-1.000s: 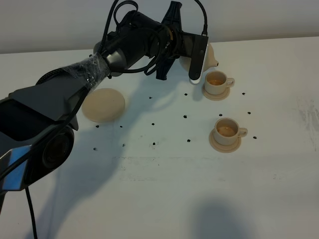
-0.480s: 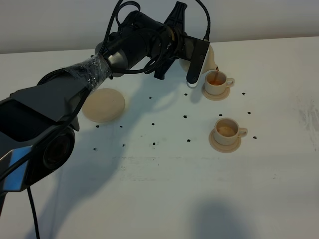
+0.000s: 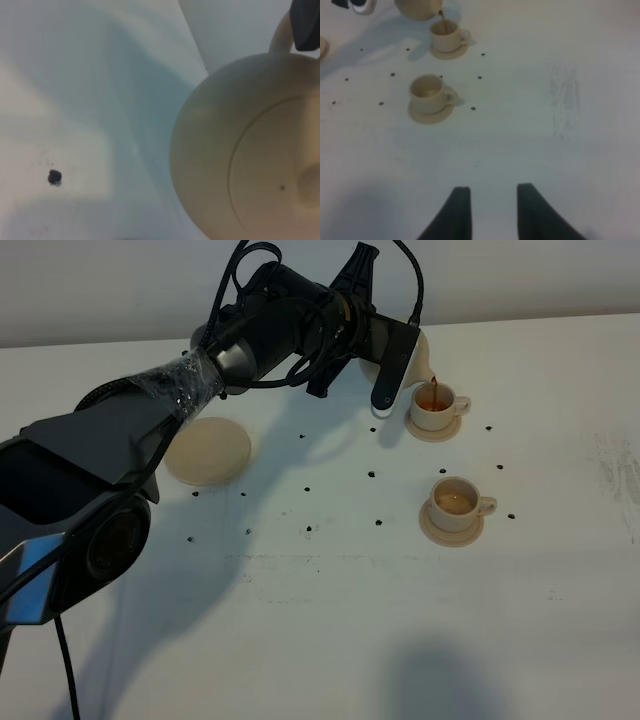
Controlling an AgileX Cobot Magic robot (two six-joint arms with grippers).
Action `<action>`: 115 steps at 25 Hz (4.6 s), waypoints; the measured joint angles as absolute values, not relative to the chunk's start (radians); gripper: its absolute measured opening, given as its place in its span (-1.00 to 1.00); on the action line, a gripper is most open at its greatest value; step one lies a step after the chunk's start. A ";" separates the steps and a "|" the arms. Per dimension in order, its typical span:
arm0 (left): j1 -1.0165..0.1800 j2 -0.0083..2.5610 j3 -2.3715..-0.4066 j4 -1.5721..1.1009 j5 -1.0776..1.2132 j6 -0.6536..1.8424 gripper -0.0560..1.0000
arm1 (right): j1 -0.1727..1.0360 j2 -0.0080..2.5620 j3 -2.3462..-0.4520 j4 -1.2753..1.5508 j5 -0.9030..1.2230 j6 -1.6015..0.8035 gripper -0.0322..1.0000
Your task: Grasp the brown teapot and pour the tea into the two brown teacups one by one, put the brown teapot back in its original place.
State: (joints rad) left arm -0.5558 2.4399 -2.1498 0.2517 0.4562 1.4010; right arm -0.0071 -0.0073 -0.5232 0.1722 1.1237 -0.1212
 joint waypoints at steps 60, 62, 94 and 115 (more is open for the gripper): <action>-0.560 2.440 -2.150 0.355 0.417 1.377 -0.72 | -0.007 -0.007 -0.523 0.172 1.124 -0.121 -0.51; -0.562 2.440 -2.150 0.358 0.416 1.376 -0.72 | -0.007 -0.007 -0.523 0.172 1.124 -0.121 -0.51; -0.579 2.440 -2.150 0.410 0.411 1.344 -0.72 | -0.007 -0.007 -0.523 0.172 1.124 -0.121 -0.51; -0.589 2.440 -2.150 0.431 0.412 1.397 -0.72 | -0.007 -0.007 -0.523 0.172 1.124 -0.121 -0.51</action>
State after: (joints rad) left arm -0.5891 2.4399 -2.1498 0.4307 0.4122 1.3973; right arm -0.0071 -0.0073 -0.5232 0.1722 1.1237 -0.1212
